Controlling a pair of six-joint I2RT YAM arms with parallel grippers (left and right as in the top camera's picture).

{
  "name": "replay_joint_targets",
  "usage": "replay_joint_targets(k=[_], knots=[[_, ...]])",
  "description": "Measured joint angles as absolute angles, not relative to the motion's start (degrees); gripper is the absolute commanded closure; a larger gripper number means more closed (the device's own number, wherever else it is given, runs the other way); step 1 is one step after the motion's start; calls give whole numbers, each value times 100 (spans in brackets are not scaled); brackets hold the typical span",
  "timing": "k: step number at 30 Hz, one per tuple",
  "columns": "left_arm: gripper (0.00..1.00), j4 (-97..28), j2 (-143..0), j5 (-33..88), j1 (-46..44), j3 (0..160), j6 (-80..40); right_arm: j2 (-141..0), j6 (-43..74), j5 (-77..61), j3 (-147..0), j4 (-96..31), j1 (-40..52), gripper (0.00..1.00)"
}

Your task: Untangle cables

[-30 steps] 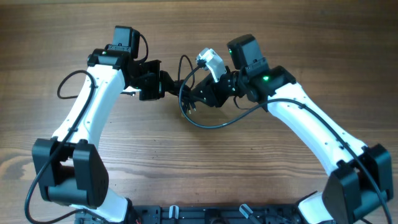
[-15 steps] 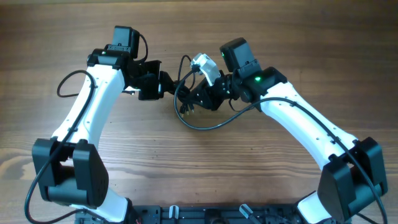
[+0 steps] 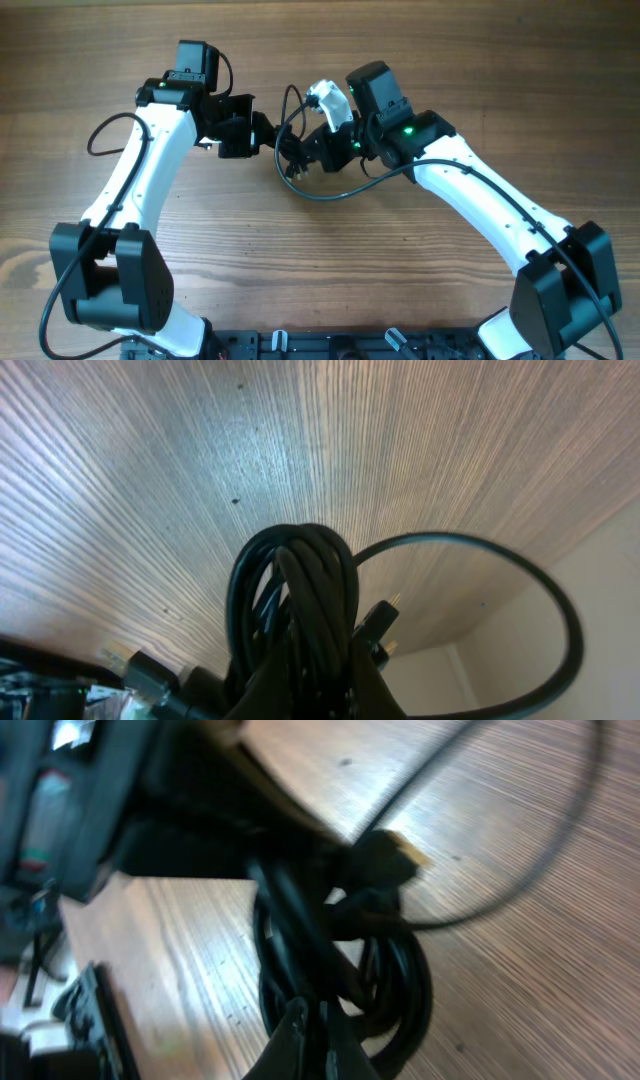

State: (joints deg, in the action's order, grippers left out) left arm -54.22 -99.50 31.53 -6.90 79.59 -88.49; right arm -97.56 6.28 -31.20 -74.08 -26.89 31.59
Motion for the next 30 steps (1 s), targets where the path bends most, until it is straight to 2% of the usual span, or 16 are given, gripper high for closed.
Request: replay_joint_targets(k=[3, 5, 6, 8, 10, 14, 19, 30], knots=[[96, -5465, -9950, 3192, -709, 7959, -8600, -9749, 947, -2716, -7408, -2578, 3096, 95], [96, -5352, -9950, 3188, -749, 7959, -8281, -9719, 1083, -2528, -7408, -2534, 3026, 84], [96, -5260, -9950, 3173, -762, 7957, -8088, -9686, 1162, -2460, -7408, -2515, 2995, 67], [96, -4989, -9950, 3116, -773, 7959, -7373, -9564, 1229, -2362, -7408, -2477, 2967, 50], [96, -4762, -9950, 3096, -770, 7959, -6637, -9421, 1293, -2318, -7408, -2451, 2969, 42], [96, -4486, -9950, 3096, -770, 7959, -5100, -9258, 1656, -2311, -7408, -2423, 2969, 39], [96, -4305, -9950, 3098, -770, 7959, -3885, -9258, 2211, -2412, -7408, -2265, 2969, 38], [96, -4086, -9950, 3695, -823, 7957, -3214, -9614, 3304, -2410, -7411, -1881, 2985, 41]])
